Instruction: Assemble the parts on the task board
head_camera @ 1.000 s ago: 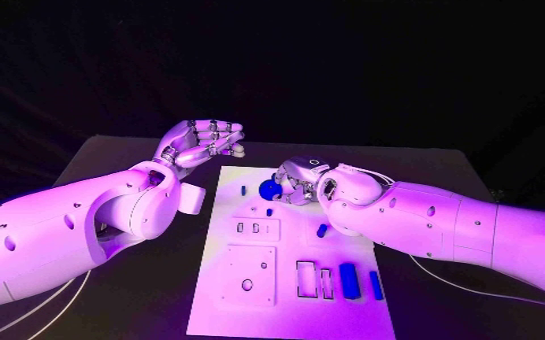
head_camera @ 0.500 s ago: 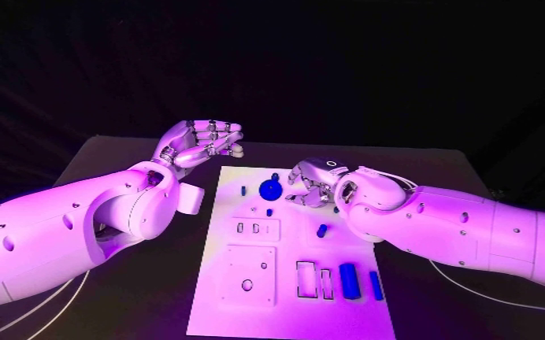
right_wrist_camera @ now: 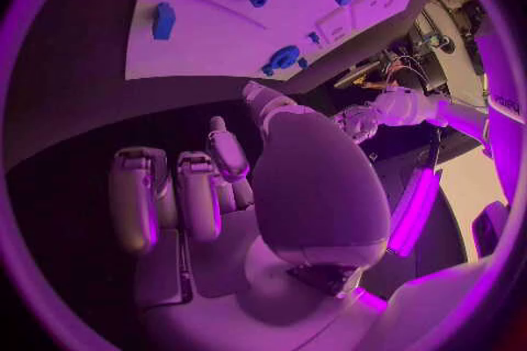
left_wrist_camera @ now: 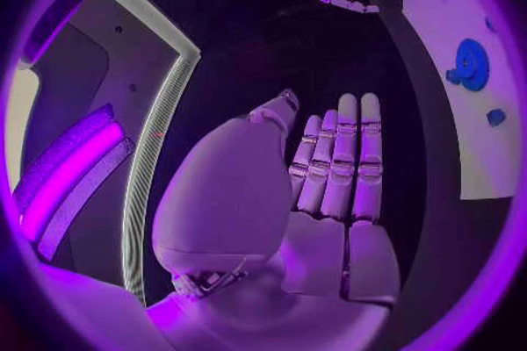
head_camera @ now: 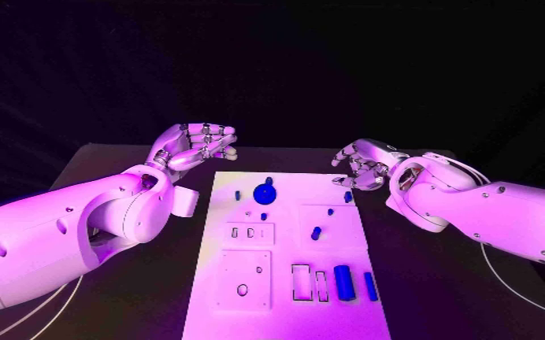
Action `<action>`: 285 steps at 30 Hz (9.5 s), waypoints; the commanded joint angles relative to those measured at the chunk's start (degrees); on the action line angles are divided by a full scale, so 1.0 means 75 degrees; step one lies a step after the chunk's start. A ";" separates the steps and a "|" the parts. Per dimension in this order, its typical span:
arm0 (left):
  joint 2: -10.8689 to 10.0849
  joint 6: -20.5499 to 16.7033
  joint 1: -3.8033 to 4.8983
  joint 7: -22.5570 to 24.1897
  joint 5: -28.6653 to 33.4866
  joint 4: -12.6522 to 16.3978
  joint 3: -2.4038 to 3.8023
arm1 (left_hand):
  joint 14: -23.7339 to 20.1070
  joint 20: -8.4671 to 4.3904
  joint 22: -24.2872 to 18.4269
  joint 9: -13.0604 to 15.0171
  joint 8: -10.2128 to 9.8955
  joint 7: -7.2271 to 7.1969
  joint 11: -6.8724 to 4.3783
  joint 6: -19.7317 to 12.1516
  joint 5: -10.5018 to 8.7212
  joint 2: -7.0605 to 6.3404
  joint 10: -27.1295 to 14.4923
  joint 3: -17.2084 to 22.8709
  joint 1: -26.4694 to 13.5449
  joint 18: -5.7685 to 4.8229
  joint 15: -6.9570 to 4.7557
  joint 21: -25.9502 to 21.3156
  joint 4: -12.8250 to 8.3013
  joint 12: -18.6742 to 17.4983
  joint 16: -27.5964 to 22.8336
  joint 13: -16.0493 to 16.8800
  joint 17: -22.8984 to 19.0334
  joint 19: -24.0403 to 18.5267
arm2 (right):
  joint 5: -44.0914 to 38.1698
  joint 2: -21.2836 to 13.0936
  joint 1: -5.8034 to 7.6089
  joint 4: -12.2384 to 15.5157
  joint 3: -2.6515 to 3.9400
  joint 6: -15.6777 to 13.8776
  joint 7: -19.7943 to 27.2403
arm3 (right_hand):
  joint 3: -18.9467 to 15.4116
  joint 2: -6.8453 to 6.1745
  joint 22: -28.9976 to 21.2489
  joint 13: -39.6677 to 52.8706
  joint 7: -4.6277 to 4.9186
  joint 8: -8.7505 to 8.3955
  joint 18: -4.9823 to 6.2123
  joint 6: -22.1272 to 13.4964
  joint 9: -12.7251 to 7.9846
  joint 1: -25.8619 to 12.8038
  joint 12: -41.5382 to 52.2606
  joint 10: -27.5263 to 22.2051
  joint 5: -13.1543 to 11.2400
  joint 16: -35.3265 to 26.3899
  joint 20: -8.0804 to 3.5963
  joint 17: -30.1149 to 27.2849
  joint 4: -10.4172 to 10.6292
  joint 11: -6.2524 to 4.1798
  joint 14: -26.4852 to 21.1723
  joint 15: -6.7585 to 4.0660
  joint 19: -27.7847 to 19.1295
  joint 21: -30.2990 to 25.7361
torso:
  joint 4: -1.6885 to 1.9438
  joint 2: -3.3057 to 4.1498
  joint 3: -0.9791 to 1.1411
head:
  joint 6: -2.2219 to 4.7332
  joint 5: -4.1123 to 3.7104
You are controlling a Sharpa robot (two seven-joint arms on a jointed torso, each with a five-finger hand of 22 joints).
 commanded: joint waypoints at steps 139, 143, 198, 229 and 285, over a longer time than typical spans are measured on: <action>0.0263 0.0252 -0.0012 -0.0048 0.0111 -0.0327 -0.0082 | -0.0075 0.0001 0.0068 0.0020 -0.0049 0.0119 0.0036 0.0024 0.0011 -0.0058 0.0011 0.0077 -0.0034 0.0065 -0.0006 0.0124 0.0014 -0.0017 -0.0070 0.0008 0.0094 -0.0152 | -0.1673 0.2627 -0.1310 0.0621 -0.0141 -0.0262 -0.1943 | 0.1124 0.0359 0.1895 0.0357 -0.0345 0.0893 -0.0237 0.0846 0.0326 -0.0200 0.0315 0.0428 0.0055 0.0052 -0.0199 0.1486 -0.0266 -0.0309 0.0689 -0.0231 0.0703 0.0522 | 0.0000 -0.0120 0.0067 | -0.0656 0.0320; 0.0265 0.0261 -0.0012 -0.0049 0.0111 -0.0330 -0.0082 | -0.0075 0.0001 0.0068 0.0020 -0.0049 0.0119 0.0036 0.0024 0.0011 -0.0058 0.0011 0.0077 -0.0034 0.0065 -0.0006 0.0124 0.0014 -0.0017 -0.0070 0.0008 0.0094 -0.0152 | -0.1692 0.2685 -0.1337 0.0567 -0.0149 -0.0236 -0.1943 | 0.1120 0.0343 0.1894 0.0367 -0.0345 0.0896 -0.0237 0.0842 0.0326 -0.0215 0.0325 0.0435 0.0048 0.0052 -0.0199 0.1486 -0.0265 -0.0309 0.0689 -0.0230 0.0702 0.0519 | -0.0003 -0.0122 0.0071 | -0.0659 0.0346; 0.0296 0.0463 -0.0014 -0.0817 -0.0625 -0.0543 -0.0083 | 0.0340 -0.0046 0.0277 0.0017 -0.0132 0.0053 -0.0056 -0.0145 0.0004 -0.0169 0.0256 -0.0101 -0.0471 0.0101 -0.0121 0.0512 0.0239 0.0148 0.0347 0.0102 0.0499 -0.0048 | -0.1871 0.2383 -0.1361 0.0862 -0.0148 -0.1125 -0.1559 | -0.1682 0.0199 0.1675 -0.0222 0.0083 0.0273 -0.0128 -0.0371 -0.0265 0.0038 -0.0379 -0.0301 -0.0585 -0.0036 0.0106 0.1344 0.0515 0.0089 0.0643 0.0108 0.0470 0.0053 | -0.0006 -0.0143 0.0068 | -0.0667 0.0360; 0.1181 0.4011 0.0043 -0.6775 -0.5960 -0.1223 -0.0084 | 0.3082 -0.0970 0.5020 0.2464 0.3814 -0.0934 -0.1064 -0.0406 0.0011 0.0698 0.0191 -0.1750 -0.2833 -0.0280 -0.1097 0.5920 0.0423 0.7237 0.8312 0.4910 0.6993 0.1727 | 0.1760 -0.0117 0.0097 0.1613 0.0008 -0.0485 -0.0727 | -0.1583 0.0536 0.1549 -0.0208 0.0045 0.0374 -0.0063 -0.0223 -0.0321 0.0349 -0.0319 -0.0277 -0.0065 -0.0122 0.0095 0.1200 0.0495 0.0054 0.0602 0.0083 0.0338 -0.0229 | -0.0093 -0.0283 0.0158 | -0.0739 0.0461; 0.2198 0.5021 0.0204 -0.6990 -0.6132 -0.1845 -0.0441 | 0.3250 -0.0995 0.5380 0.2655 0.3858 -0.1002 -0.1131 -0.0429 0.0024 0.0974 0.0282 -0.1473 -0.2084 -0.0336 -0.1149 0.6162 0.0394 0.7371 0.8601 0.5100 0.7402 0.1880 | 0.1499 0.0078 0.0114 0.1271 0.0005 -0.0211 -0.1124 | -0.1437 0.0420 0.1571 -0.0229 0.0017 0.0496 -0.0073 -0.0222 -0.0348 0.0530 -0.0320 -0.0275 0.0325 -0.0114 0.0058 0.1228 0.0469 0.0020 0.0612 0.0050 0.0362 -0.0207 | -0.0095 -0.0276 0.0150 | -0.0869 0.0518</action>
